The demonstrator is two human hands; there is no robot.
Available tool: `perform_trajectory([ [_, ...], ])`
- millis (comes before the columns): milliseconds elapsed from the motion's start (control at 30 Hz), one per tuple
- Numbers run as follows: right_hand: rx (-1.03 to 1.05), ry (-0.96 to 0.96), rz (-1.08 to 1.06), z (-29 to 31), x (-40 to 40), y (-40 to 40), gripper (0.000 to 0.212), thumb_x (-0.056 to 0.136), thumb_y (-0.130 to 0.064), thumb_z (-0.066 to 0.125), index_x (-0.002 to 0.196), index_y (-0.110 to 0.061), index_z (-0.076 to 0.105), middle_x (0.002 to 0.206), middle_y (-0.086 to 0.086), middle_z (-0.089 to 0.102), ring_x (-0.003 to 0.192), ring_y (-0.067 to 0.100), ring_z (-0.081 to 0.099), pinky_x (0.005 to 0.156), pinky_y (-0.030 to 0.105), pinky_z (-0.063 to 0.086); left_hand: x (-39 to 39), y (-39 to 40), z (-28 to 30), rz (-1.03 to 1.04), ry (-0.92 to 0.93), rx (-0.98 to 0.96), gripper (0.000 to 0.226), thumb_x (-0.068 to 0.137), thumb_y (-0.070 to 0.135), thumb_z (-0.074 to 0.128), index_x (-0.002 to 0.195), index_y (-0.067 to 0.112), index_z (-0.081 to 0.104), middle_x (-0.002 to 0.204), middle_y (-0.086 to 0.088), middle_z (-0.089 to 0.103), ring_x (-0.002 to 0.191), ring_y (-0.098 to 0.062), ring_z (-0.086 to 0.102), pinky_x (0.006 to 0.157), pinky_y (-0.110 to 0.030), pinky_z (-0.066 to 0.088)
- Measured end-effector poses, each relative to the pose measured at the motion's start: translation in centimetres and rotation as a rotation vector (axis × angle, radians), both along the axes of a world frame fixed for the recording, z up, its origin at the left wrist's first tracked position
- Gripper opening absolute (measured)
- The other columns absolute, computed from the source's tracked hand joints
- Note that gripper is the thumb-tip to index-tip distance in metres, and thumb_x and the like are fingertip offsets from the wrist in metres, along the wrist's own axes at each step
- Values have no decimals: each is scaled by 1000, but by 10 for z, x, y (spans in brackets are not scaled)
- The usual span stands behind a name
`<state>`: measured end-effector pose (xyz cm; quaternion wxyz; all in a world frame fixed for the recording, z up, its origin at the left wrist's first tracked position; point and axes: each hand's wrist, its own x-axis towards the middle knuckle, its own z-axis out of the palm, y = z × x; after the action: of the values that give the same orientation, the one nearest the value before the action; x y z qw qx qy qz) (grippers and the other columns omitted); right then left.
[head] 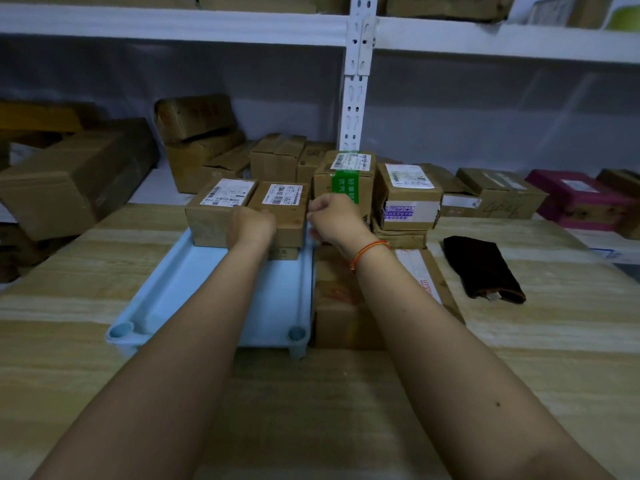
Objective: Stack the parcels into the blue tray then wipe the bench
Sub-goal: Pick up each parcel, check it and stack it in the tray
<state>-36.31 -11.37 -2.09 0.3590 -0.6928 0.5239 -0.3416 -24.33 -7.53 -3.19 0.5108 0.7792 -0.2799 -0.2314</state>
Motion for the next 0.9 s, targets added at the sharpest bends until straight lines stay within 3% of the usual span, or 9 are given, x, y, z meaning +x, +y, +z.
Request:
perform_trajectory([
  [100, -32, -12, -72, 2, -29, 9, 23, 89, -13, 57, 68, -23, 60, 97, 9, 71, 96, 30, 67, 89, 45, 56, -31, 2, 6, -120, -53, -72, 38, 91, 20, 54, 128, 13, 58, 128, -8, 62, 110, -32, 60, 90, -36, 51],
  [167, -46, 15, -143, 2, -55, 14, 21, 89, -15, 55, 69, -18, 63, 96, 11, 72, 96, 32, 66, 89, 42, 55, -53, 2, 6, -204, -66, -46, 36, 88, 19, 56, 122, 9, 62, 121, -14, 65, 97, -30, 63, 72, -31, 49],
  [300, 13, 140, -205, 0, -98, 24, 20, 89, -11, 52, 69, -8, 54, 77, 11, 57, 81, 28, 53, 63, 27, 41, -83, 10, 4, -308, -25, 49, 27, 94, 16, 54, 116, -1, 58, 115, -21, 63, 90, -32, 61, 66, -32, 46],
  [400, 95, 191, -185, -6, -114, 36, 29, 88, -16, 56, 61, -13, 46, 82, 11, 56, 79, 27, 53, 64, 28, 39, -96, 23, 2, -343, 10, 62, 33, 95, 15, 51, 125, 2, 55, 103, -16, 61, 81, -27, 55, 64, -30, 40],
  [533, 170, 211, -131, -17, -117, 50, 27, 92, -19, 53, 66, -16, 48, 81, 7, 59, 69, 24, 56, 58, 25, 42, -100, 37, 4, -362, 88, 96, 43, 99, 20, 42, 141, 11, 47, 99, -13, 62, 69, -25, 57, 45, -27, 45],
  [633, 182, 162, -154, -20, -116, 53, 27, 94, -19, 49, 68, -16, 48, 81, 7, 58, 83, 29, 60, 67, 31, 46, -95, 41, 7, -312, 195, 80, 35, 96, 13, 35, 123, 4, 55, 95, -16, 59, 82, -32, 62, 61, -35, 56],
  [733, 185, 126, -188, -15, -117, 53, 30, 93, -20, 51, 64, -14, 49, 69, 3, 51, 78, 27, 53, 67, 30, 40, -92, 47, 13, -301, 241, 78, 23, 102, 19, 36, 95, 5, 53, 78, -13, 55, 66, -28, 56, 53, -34, 49],
  [800, 193, 72, -198, -11, -117, 51, 28, 90, -15, 53, 62, -13, 47, 70, 5, 51, 79, 27, 53, 67, 31, 38, -90, 50, 16, -295, 256, 68, 29, 103, 28, 39, 91, 6, 54, 79, -14, 56, 67, -27, 55, 55, -31, 48],
  [900, 184, 5, -217, -5, -118, 48, 24, 88, -17, 56, 65, -11, 54, 81, 11, 61, 83, 29, 61, 66, 32, 42, -87, 48, 18, -256, 297, 13, 22, 98, 15, 34, 88, 7, 53, 81, -15, 49, 74, -26, 49, 62, -33, 43],
])
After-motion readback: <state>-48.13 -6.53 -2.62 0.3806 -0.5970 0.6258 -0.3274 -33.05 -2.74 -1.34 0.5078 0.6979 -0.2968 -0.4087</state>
